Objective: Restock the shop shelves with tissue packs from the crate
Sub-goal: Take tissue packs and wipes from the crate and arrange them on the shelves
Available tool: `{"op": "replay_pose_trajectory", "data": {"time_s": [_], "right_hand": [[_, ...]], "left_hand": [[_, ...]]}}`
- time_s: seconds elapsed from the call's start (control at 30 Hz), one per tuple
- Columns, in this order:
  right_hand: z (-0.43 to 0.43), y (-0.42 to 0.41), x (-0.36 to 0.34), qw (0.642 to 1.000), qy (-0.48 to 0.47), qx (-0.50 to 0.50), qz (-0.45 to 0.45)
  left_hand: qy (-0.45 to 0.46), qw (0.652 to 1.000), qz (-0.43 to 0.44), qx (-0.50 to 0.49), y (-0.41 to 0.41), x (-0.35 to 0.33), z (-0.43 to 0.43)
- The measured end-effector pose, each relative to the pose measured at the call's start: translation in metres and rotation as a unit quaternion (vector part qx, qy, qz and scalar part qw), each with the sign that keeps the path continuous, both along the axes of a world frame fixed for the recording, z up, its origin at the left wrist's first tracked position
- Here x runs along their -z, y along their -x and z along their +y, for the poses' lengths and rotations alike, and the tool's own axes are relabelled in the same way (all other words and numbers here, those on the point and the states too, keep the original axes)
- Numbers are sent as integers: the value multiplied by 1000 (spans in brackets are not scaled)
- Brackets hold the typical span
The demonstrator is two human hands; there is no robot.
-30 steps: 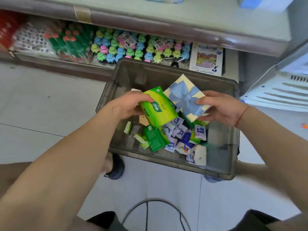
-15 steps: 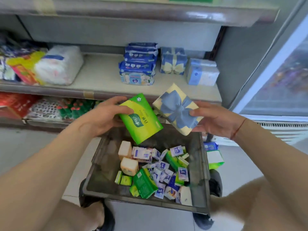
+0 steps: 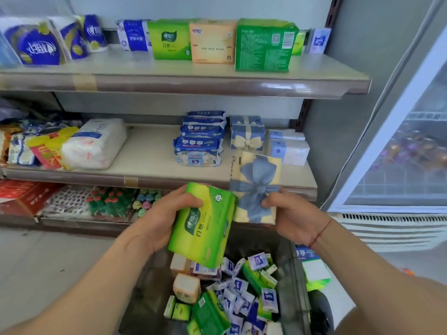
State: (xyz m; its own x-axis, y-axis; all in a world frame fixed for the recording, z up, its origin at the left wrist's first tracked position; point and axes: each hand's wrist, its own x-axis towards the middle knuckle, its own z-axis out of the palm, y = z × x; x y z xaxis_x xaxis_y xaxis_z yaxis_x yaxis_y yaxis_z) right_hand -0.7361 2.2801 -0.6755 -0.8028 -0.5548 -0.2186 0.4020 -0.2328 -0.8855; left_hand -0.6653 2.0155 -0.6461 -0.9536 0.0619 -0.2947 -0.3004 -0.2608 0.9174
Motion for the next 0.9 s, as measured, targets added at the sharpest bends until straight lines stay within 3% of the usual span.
{"op": "replay_pose_trajectory", "data": {"time_s": [0.17,0.37,0.67,0.8,0.9], "right_hand": [[-1,5,9,996,-63,-52,20],[2,11,7,998,40,-45,-32],[13,27,2,979,-151,138,20],[27,35,6,971,-123,205,-24],[29,45,0,975,-95,198,-18]], "left_hand": [[-26,998,-53,6,6,-1,-8],[-45,998,-40,15,11,-6,-16],[53,995,-79,-15,12,-6,-21],[82,993,-85,-18,8,-4,-23],[93,993,-69,-4,7,-1,-21]]}}
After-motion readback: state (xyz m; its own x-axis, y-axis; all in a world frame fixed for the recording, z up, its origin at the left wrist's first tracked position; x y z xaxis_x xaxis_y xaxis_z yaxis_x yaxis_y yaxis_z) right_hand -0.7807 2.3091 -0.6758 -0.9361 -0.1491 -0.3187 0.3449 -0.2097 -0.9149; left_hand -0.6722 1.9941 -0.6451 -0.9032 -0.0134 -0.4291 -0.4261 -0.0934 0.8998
